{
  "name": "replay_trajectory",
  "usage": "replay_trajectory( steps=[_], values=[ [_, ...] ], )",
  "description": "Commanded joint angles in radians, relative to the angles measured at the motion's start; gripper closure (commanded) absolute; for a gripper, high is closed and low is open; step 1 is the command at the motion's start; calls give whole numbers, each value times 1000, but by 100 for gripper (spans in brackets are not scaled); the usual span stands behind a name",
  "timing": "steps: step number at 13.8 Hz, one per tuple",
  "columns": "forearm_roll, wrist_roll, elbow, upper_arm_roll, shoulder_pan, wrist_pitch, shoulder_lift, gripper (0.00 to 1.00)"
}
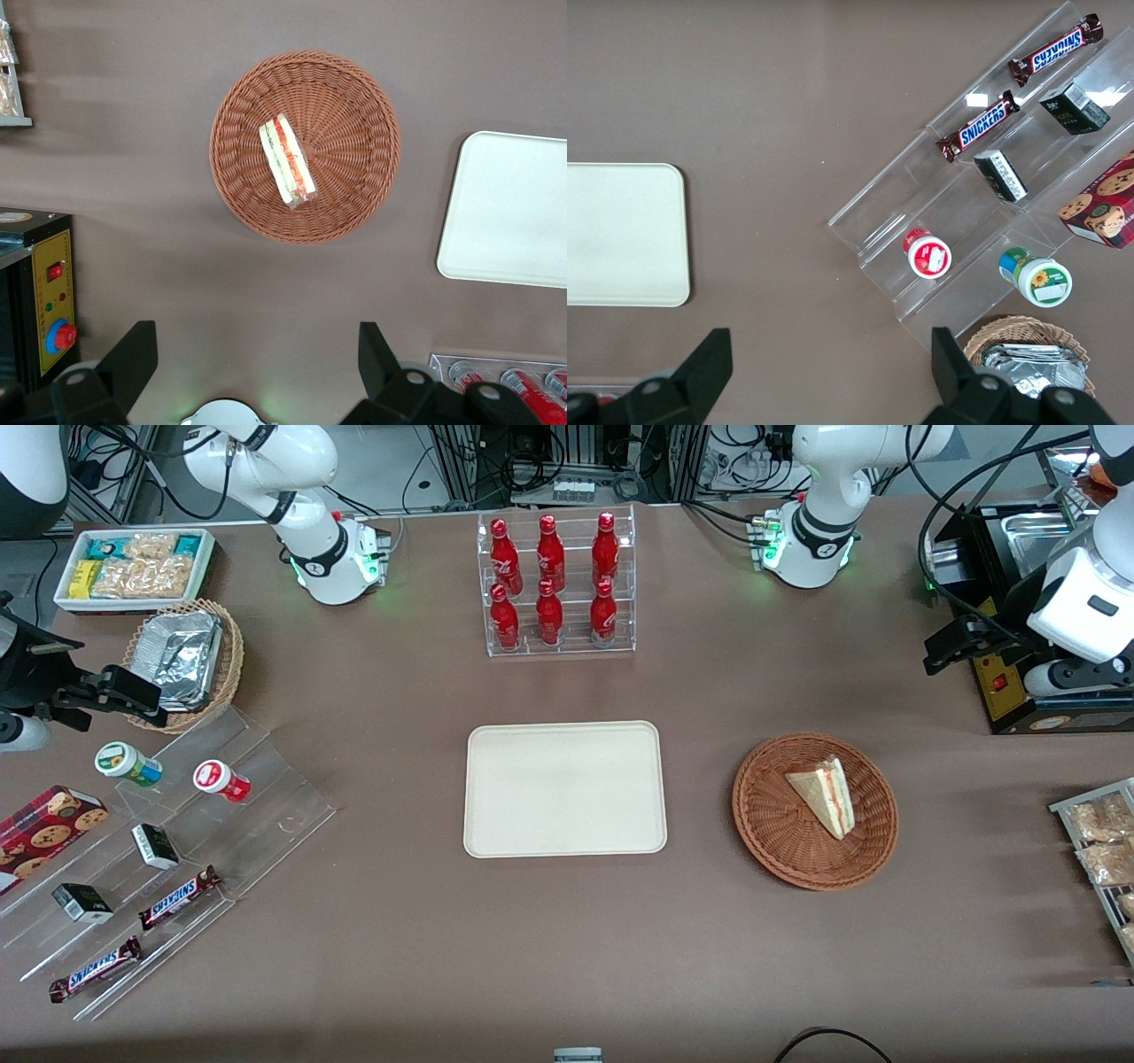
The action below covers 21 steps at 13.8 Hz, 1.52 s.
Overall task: Place sandwich from basket to tray
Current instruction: 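Move the left gripper over the wicker basket toward the wrapped sandwich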
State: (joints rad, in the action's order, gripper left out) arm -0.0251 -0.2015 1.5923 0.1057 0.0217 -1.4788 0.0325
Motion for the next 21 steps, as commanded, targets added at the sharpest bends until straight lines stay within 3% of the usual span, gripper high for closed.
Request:
replay_trajectory(
  steps=[1,5,12,15,21],
  values=[
    [13,5,6,0,-3,-4,6,0],
    [14,13,17,0,-3,-40,-6,0],
    [17,-19,303,-1,-5,-225,88,0],
    [17,-155,446,3,-34,-372,116,0],
    [14,-266,612,12,-40,-610,112,0]
  ],
)
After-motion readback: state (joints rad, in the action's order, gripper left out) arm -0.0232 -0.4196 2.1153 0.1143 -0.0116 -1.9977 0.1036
